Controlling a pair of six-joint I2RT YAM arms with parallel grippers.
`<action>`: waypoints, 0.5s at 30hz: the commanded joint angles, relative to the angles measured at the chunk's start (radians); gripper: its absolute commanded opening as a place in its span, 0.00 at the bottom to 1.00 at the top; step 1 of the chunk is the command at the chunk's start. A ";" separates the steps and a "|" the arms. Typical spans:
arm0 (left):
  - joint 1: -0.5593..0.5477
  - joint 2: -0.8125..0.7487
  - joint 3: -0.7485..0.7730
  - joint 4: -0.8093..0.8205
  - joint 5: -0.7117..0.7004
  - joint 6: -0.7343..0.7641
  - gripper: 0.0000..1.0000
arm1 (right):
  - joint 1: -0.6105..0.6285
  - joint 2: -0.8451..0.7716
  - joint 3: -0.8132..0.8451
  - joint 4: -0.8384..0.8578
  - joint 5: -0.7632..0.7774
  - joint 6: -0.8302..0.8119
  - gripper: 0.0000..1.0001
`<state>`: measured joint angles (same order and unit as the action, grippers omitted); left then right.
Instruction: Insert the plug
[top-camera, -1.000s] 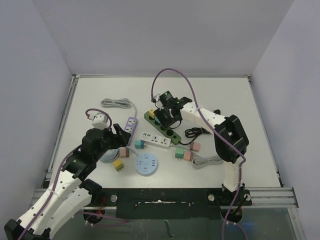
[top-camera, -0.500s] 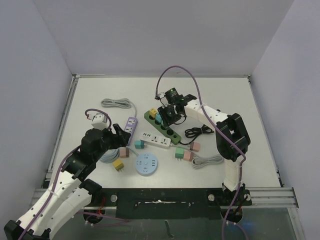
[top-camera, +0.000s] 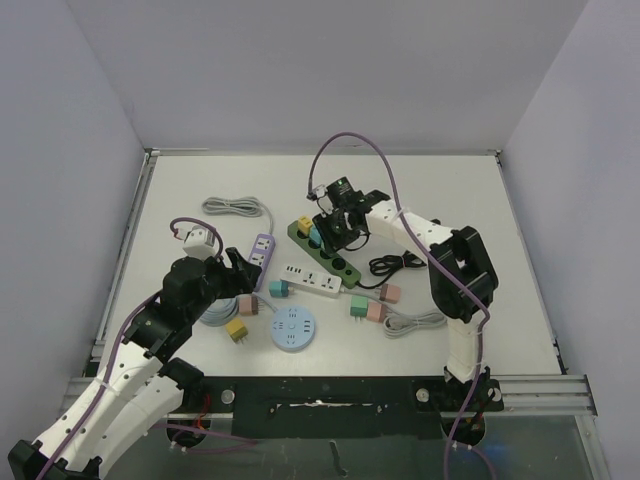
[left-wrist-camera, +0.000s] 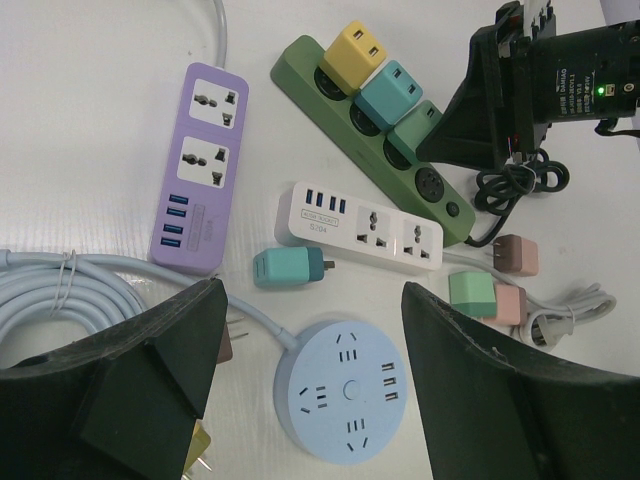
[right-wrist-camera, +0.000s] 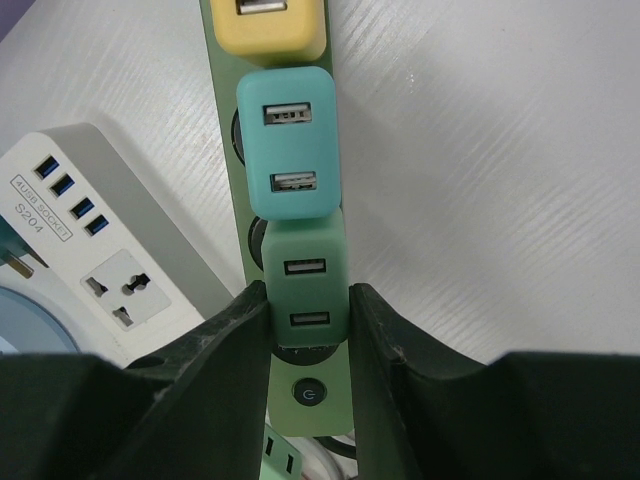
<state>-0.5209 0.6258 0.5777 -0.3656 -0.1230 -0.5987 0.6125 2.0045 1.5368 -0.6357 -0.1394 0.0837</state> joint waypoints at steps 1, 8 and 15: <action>0.004 -0.005 0.015 0.028 0.003 0.004 0.70 | 0.038 0.116 -0.054 0.019 0.169 0.023 0.00; 0.004 -0.002 0.023 0.025 0.009 0.004 0.70 | 0.055 -0.061 0.040 0.036 0.193 0.056 0.38; 0.004 0.001 0.036 0.012 0.023 0.005 0.70 | 0.061 -0.217 0.027 0.061 0.177 0.112 0.63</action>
<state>-0.5209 0.6270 0.5777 -0.3717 -0.1223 -0.5987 0.6693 1.9472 1.5497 -0.6441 0.0177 0.1471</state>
